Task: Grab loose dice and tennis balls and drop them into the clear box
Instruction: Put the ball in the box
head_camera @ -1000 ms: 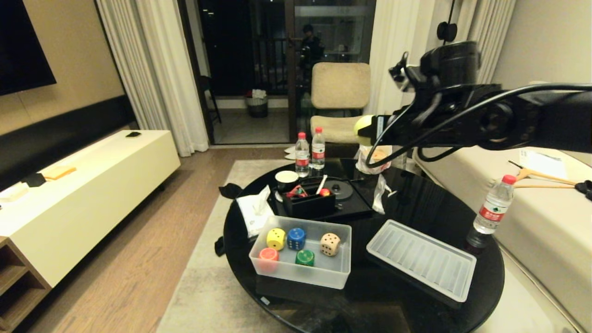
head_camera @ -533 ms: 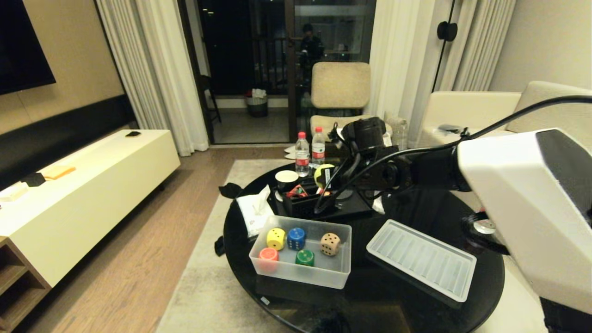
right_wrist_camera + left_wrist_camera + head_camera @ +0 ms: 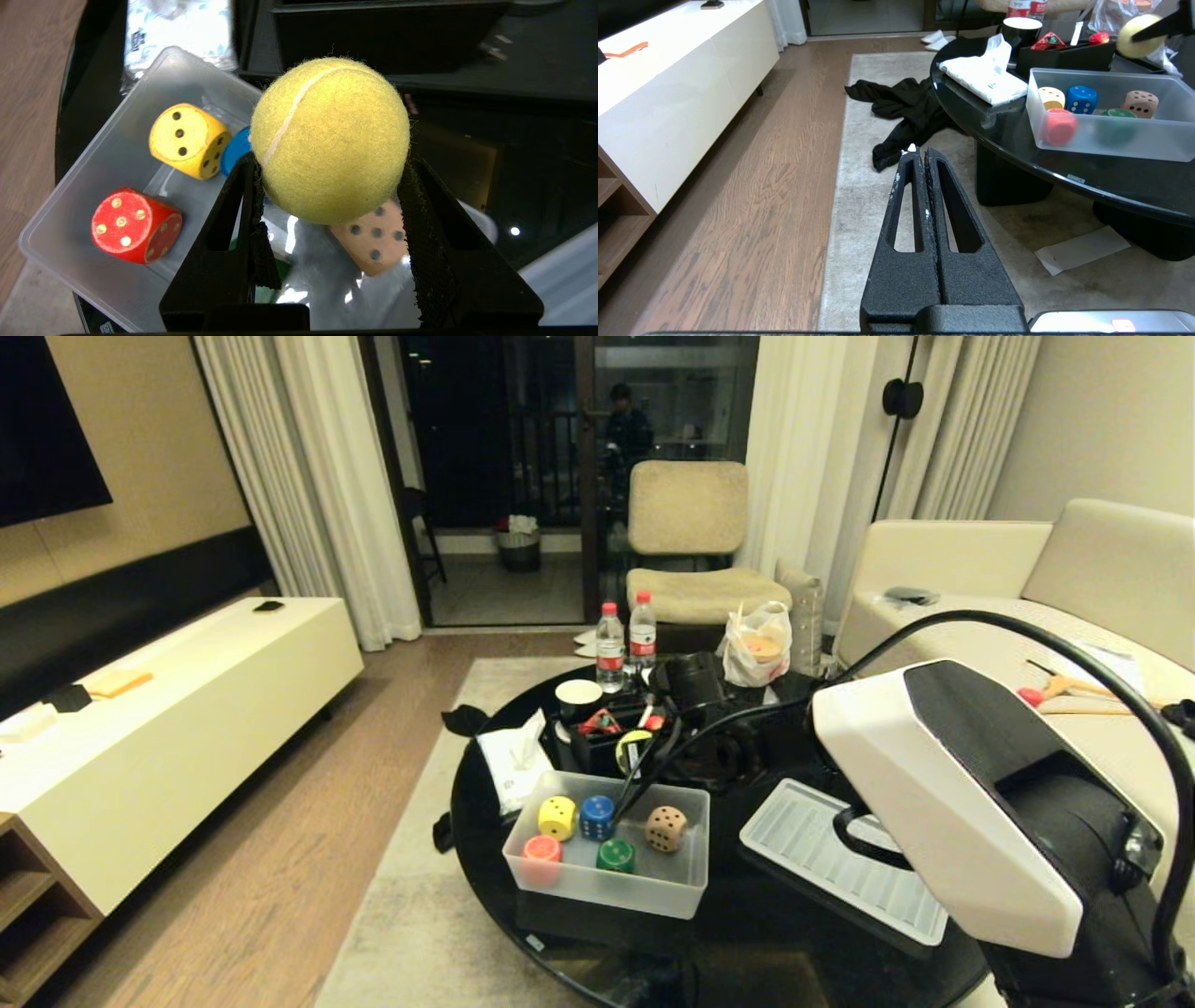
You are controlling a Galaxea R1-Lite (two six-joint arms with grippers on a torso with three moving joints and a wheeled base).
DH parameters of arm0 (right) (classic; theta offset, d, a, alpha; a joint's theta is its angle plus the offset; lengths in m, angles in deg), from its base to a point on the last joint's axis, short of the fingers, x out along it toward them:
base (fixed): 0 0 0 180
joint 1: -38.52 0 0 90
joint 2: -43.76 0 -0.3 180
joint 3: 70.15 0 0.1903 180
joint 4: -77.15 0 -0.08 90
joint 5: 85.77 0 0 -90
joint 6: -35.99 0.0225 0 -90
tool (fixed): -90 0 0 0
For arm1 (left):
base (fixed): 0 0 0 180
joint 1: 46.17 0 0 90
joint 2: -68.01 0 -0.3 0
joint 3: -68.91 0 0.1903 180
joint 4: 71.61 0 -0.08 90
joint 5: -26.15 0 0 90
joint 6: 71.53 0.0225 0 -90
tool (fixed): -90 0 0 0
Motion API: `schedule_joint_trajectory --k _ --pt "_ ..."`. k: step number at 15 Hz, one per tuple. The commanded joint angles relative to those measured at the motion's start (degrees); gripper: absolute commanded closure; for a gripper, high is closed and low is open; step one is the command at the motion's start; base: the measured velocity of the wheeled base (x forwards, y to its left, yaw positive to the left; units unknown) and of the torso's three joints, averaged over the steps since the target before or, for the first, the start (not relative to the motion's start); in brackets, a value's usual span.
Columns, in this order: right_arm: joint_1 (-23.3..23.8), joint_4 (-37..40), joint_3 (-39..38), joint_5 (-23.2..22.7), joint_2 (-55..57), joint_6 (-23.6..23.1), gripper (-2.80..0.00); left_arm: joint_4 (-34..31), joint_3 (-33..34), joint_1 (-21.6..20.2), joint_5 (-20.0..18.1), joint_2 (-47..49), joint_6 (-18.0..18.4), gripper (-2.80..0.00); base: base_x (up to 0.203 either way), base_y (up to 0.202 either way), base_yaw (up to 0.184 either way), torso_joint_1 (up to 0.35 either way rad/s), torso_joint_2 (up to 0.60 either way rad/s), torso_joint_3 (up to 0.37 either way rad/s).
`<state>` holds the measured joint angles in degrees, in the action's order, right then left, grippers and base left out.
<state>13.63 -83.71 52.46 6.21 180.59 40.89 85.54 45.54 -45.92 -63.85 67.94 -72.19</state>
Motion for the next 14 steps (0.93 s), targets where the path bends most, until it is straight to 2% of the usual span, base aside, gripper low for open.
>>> schedule_joint_trajectory --k 1,8,14 --pt "-0.58 -1.19 -0.67 0.44 2.35 0.1 0.0 0.02 0.0 0.02 0.0 0.07 -0.04 0.0 0.0 0.0 0.0 0.0 0.0 0.0" --pt "-0.59 -1.39 -4.67 0.48 2.22 0.2 0.0 0.02 0.0 0.02 0.0 0.07 -0.04 0.0 0.0 0.0 0.0 0.0 0.0 0.0" --pt "-1.06 -2.5 -4.24 0.51 4.72 0.11 0.0 0.02 0.0 0.02 0.0 0.07 -0.04 0.0 0.0 0.0 0.0 0.0 0.0 0.0"
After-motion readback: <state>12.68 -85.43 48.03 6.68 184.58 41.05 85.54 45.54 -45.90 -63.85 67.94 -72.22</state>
